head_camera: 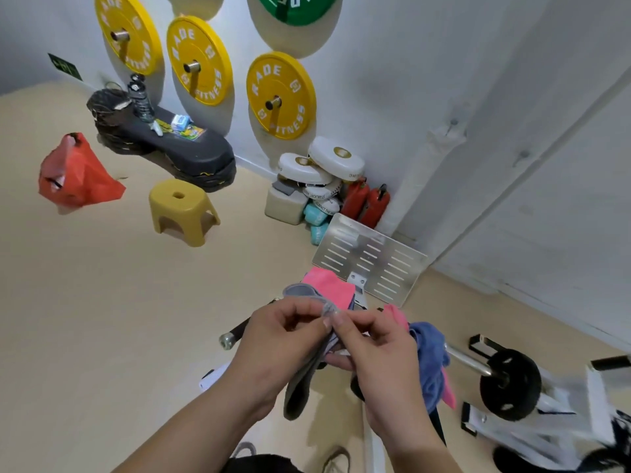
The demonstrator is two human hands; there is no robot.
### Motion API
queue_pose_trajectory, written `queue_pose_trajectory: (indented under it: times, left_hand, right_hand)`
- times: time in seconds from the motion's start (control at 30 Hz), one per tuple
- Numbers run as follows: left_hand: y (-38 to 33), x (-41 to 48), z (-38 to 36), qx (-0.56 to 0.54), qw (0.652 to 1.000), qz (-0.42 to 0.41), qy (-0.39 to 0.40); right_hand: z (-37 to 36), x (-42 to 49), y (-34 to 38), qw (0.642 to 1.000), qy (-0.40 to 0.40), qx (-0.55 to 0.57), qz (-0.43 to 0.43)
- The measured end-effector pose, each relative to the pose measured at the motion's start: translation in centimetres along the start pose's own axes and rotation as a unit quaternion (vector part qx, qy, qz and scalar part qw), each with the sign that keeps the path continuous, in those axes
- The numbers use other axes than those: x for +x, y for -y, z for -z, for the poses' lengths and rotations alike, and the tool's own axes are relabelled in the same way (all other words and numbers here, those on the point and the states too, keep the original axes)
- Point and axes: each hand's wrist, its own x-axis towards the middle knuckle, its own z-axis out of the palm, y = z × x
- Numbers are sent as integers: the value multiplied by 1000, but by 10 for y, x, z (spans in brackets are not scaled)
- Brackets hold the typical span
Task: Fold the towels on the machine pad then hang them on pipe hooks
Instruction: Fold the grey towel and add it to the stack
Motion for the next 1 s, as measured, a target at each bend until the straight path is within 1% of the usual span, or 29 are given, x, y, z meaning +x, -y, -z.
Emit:
queue_pose_trajectory:
  times: [0.1, 0.23, 0.37, 0.43, 0.53, 0.57, 0.6, 0.67, 0.7, 0.77, 0.83, 0.93, 1.0]
  left_hand:
    - [3, -5, 0, 12, 1000, 0, 8]
    - [4, -14, -7, 58, 997, -47, 11]
    - [5, -14, -23, 81, 995, -65, 9]
    - [7, -13, -32, 112, 990, -80, 13]
    - [9, -13, -45, 149, 982, -119, 14]
    - [9, -13, -47, 155, 979, -129, 14]
    - [9, -13, -48, 155, 979, -134, 19]
    - [9, -12, -46, 165, 976, -132, 42]
    - [8, -12, -44, 179, 973, -132, 62]
    - [4, -14, -43, 205, 963, -142, 106]
    - [0, -14, -46, 216, 955, -161, 128]
    - [-4, -12, -52, 202, 955, -177, 126]
    - [-4, -9, -54, 193, 956, -184, 126]
  right_hand:
    - [-1, -6, -3, 1000, -20, -16, 7]
    - [6, -9, -3, 999, -32, -14, 12]
    - [26, -10, 10, 999, 4, -32, 41]
    - [39, -11, 19, 997, 30, -57, 48]
    - [57, -10, 27, 993, 65, -90, 36]
    - [63, -8, 27, 989, 68, -122, 51]
    - [69, -6, 26, 980, 62, -167, 87]
    - [83, -1, 25, 950, 53, -260, 164]
    - [89, 1, 25, 935, 71, -292, 188]
    - [102, 7, 27, 907, 138, -338, 211]
    - [109, 12, 29, 885, 184, -363, 226]
    - [115, 19, 41, 882, 172, -380, 221]
    - [119, 20, 48, 874, 160, -386, 249]
